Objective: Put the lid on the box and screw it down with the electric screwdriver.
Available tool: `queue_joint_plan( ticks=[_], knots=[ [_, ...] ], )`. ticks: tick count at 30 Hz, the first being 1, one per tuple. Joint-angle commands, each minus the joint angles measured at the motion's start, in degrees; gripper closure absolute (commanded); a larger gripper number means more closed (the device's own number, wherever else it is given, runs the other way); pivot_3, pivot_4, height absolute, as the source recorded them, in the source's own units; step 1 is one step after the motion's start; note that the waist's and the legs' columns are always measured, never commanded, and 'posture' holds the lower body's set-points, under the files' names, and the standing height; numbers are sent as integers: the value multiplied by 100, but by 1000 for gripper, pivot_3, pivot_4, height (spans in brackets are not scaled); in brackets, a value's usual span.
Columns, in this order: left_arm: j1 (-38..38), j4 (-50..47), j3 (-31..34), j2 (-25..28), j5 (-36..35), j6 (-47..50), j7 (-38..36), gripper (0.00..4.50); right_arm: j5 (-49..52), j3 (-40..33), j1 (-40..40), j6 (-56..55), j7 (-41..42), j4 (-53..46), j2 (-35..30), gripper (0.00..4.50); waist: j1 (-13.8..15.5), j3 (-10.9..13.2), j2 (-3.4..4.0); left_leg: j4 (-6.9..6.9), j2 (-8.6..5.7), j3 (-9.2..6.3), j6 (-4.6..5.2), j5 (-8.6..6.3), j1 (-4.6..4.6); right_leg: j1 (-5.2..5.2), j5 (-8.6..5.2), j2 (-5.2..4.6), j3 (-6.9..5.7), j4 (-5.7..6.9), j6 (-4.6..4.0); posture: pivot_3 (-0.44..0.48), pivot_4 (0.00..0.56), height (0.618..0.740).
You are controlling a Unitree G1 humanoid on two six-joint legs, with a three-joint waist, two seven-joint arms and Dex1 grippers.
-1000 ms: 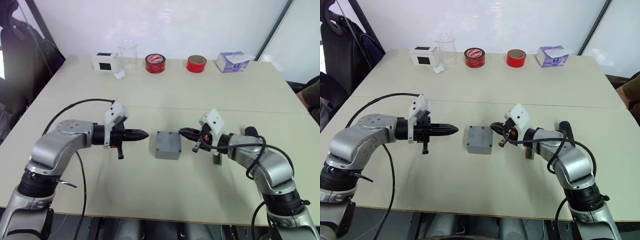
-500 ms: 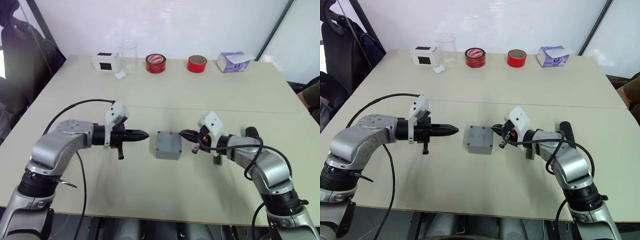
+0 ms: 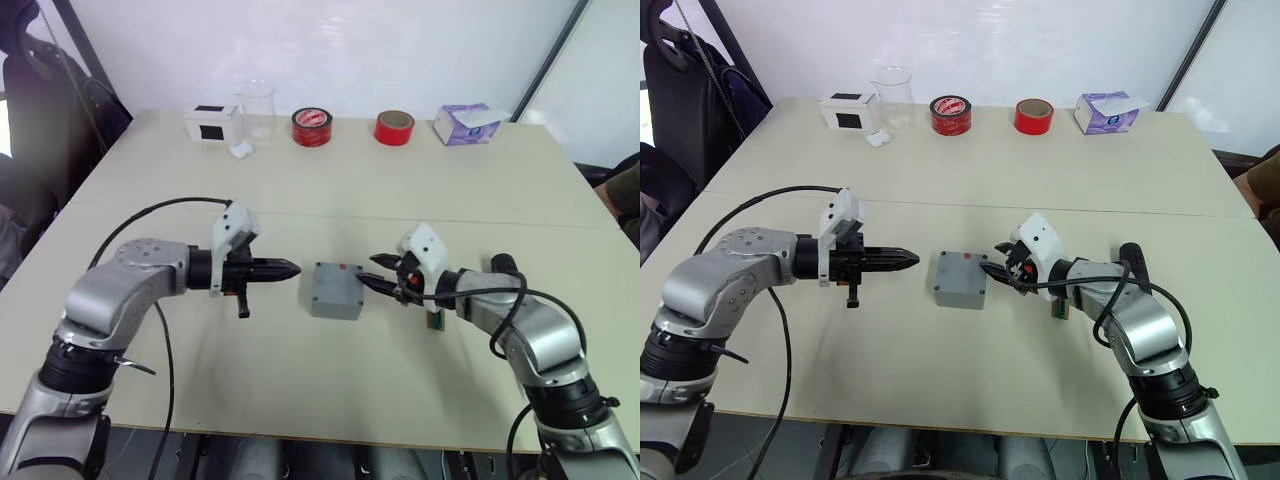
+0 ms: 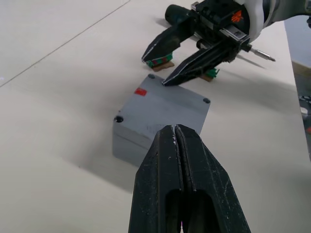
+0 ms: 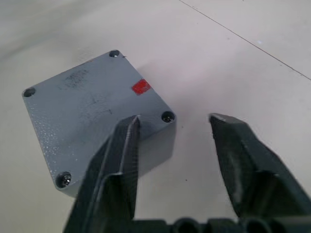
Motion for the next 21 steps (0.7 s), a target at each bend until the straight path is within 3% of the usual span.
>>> queue_joint_plan(
  ticks=[1, 5, 8, 11, 15, 21],
  knots=[
    [-165, -8, -93, -118, 69, -238, -60, 4500, 599, -873, -355, 492, -106, -257, -15, 2352, 4, 0, 0, 0, 0, 0, 0, 0, 0, 0, 0, 0, 0, 0, 0, 0, 150, 740],
    [-397, -48, -297, -300, 107, -501, -282, 4500, 1215, -1928, -543, 1656, -123, -344, -652, 2352, 36, 1, 1, 0, 0, -1, 0, 0, -2, 0, 0, -1, -1, 0, 0, 0, 150, 740],
    [-563, -35, -621, -520, 421, -1000, -346, 4500, 1383, -2253, -584, 2205, 206, -259, -1721, 1541, 38, 2, 3, 0, -8, 0, 2, -1, -7, 2, -1, -14, -3, -8, -2, 0, 150, 740],
    [-665, -18, -866, -731, 601, -1305, -423, 4500, 1418, -2113, -766, 2996, 325, 82, -2702, 449, -31, 2, 3, -1, -9, -1, 8, -5, -4, 4, 0, -14, 5, -19, -3, 0, 150, 740],
    [-738, -184, -1130, -1021, 632, -1448, -498, 4500, 1868, -1959, -851, 4518, 536, 892, -3604, 449, -63, 1, 5, -5, 3, -3, 10, -5, 2, -3, -1, -4, 7, -12, -5, 0, 150, 740],
    [-598, -400, -1505, -1186, 803, -1657, -588, 4500, 2503, -1266, -582, 4594, 684, 1971, -4316, 449, -72, 1, 5, -5, 5, -2, 11, -7, -2, -4, -2, -8, 11, -18, -6, 0, 150, 740]
  ],
)
